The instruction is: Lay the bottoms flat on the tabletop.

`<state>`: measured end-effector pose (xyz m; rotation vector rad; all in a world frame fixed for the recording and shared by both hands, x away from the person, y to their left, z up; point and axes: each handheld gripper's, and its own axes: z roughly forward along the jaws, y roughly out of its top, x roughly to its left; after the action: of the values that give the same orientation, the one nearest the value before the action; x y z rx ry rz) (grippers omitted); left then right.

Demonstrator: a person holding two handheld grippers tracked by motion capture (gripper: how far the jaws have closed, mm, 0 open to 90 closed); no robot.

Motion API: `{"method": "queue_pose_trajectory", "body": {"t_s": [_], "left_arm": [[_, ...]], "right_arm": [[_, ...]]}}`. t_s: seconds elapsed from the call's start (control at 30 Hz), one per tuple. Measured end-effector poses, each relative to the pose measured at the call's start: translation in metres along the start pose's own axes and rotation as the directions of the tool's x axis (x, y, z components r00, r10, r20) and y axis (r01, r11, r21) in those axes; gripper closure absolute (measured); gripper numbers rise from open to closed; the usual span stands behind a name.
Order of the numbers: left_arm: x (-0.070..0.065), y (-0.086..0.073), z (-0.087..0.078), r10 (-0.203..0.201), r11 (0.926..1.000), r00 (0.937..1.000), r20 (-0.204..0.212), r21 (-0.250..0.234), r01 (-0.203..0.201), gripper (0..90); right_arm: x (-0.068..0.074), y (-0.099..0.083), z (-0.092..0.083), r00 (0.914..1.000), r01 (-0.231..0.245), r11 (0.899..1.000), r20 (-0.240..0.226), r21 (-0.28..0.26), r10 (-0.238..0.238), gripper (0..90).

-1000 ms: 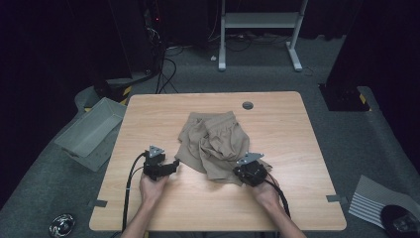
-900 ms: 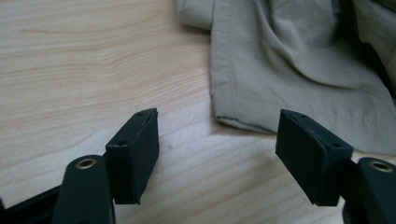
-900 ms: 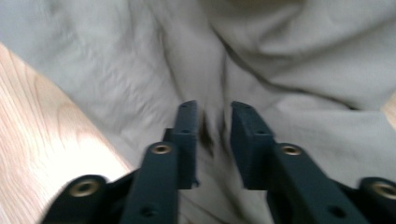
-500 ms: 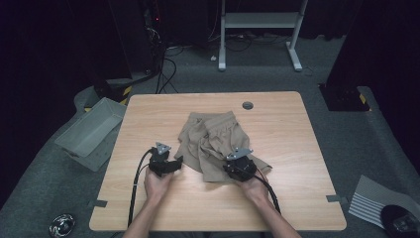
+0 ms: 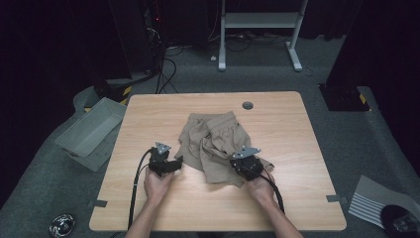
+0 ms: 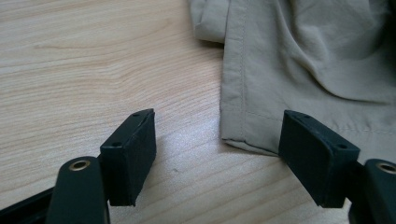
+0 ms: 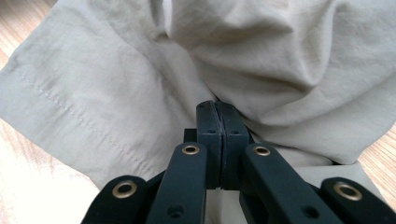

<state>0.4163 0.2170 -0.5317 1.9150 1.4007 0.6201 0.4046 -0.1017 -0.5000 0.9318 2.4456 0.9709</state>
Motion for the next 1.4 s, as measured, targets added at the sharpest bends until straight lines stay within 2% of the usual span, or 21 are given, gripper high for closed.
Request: {"method": "queue_pose_trajectory", "body": {"t_s": [0.2, 0.43, 0.67, 0.77, 0.83, 0.93, 1.07, 1.1, 1.17, 1.23, 1.4], "left_arm": [[0.000, 0.000, 0.000, 0.000, 1.0000, 1.0000, -0.001, -0.001, 0.000, 27.7], [0.000, 0.000, 0.000, -0.001, 1.0000, 1.0000, -0.004, 0.000, 0.001, 27.7], [0.000, 0.000, 0.000, -0.001, 1.0000, 1.0000, -0.005, -0.001, 0.001, 27.9], [0.000, 0.000, 0.000, -0.002, 1.0000, 1.0000, -0.005, -0.001, 0.002, 28.0], [0.000, 0.000, 0.000, -0.001, 1.0000, 1.0000, -0.005, -0.001, 0.001, 28.0], [0.000, 0.000, 0.000, -0.003, 1.0000, 1.0000, -0.006, -0.002, 0.003, 28.2], [-0.001, 0.000, -0.001, 0.002, 1.0000, 1.0000, -0.002, -0.003, -0.002, 29.3], [-0.001, 0.000, -0.001, 0.003, 1.0000, 1.0000, -0.001, -0.003, -0.003, 29.9], [-0.001, 0.000, -0.001, 0.004, 1.0000, 1.0000, -0.001, -0.004, -0.004, 30.2], [-0.001, 0.000, -0.001, 0.004, 1.0000, 1.0000, -0.001, -0.003, -0.004, 30.3], [-0.001, -0.001, -0.001, 0.007, 0.9999, 1.0000, 0.005, -0.009, -0.007, 32.1]], "right_arm": [[-0.003, -0.004, 0.002, 0.9985, -0.053, 0.999, -0.013, -0.006, 0.053, 88.5], [-0.003, -0.006, 0.000, 0.9970, -0.076, 0.997, -0.013, -0.021, 0.076, 88.2], [-0.012, -0.010, -0.004, 0.9968, -0.079, 0.996, 0.000, -0.028, 0.079, 89.0], [-0.017, -0.016, -0.008, 0.9966, -0.075, 0.997, 0.031, -0.024, 0.076, 89.3], [-0.025, -0.021, -0.012, 0.9942, -0.094, 0.995, 0.050, -0.028, 0.095, 89.4], [-0.038, -0.028, -0.017, 0.9868, -0.140, 0.990, 0.079, -0.026, 0.141, 89.4], [-0.050, -0.034, -0.022, 0.9779, -0.160, 0.987, 0.135, -0.012, 0.160, 88.4], [-0.051, -0.035, -0.022, 0.9769, -0.159, 0.987, 0.143, -0.011, 0.159, 84.2], [-0.047, -0.034, -0.024, 0.9785, -0.152, 0.988, 0.138, -0.022, 0.153, 72.6], [-0.039, -0.031, -0.027, 0.9848, -0.136, 0.989, 0.101, -0.052, 0.141, 66.0], [-0.007, -0.021, -0.024, 0.9986, -0.041, 0.997, 0.030, -0.063, 0.043, 60.6]]}}
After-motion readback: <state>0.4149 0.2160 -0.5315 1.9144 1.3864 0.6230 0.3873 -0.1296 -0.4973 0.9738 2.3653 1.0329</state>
